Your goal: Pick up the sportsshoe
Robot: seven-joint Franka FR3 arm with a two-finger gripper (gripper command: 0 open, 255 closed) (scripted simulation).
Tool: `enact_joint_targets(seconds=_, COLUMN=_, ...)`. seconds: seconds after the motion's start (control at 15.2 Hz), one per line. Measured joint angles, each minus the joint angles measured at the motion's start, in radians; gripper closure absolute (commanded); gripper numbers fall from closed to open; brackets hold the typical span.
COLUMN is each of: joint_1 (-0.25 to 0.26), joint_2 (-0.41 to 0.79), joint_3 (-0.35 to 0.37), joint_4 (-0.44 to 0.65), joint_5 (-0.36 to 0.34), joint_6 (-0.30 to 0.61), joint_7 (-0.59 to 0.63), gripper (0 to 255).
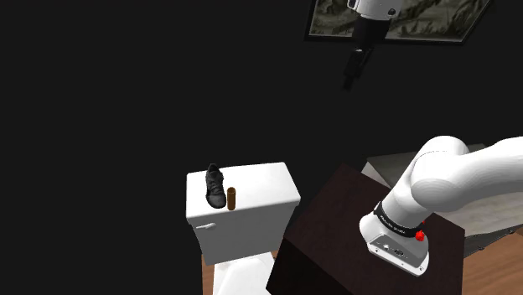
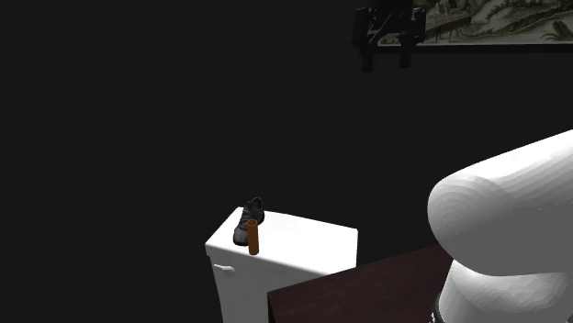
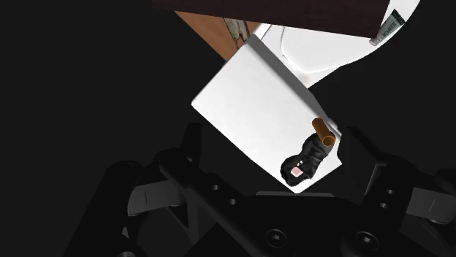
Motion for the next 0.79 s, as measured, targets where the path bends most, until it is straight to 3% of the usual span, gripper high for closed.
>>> enact_joint_targets(seconds=0.26, joint_1=0.001, joint_2=-0.018, joint_3=0.027, joint_4=-0.07, joint_5=0.023, joint_6=0.066, joint_7=0.05, gripper=0)
enact_joint_targets(seconds=0.79, joint_1=0.01, joint_2=0.0, joint_3=0.135, joint_4=-0.298, joint_5=0.103, joint_6=0.376, joint_7=0.235, gripper=0)
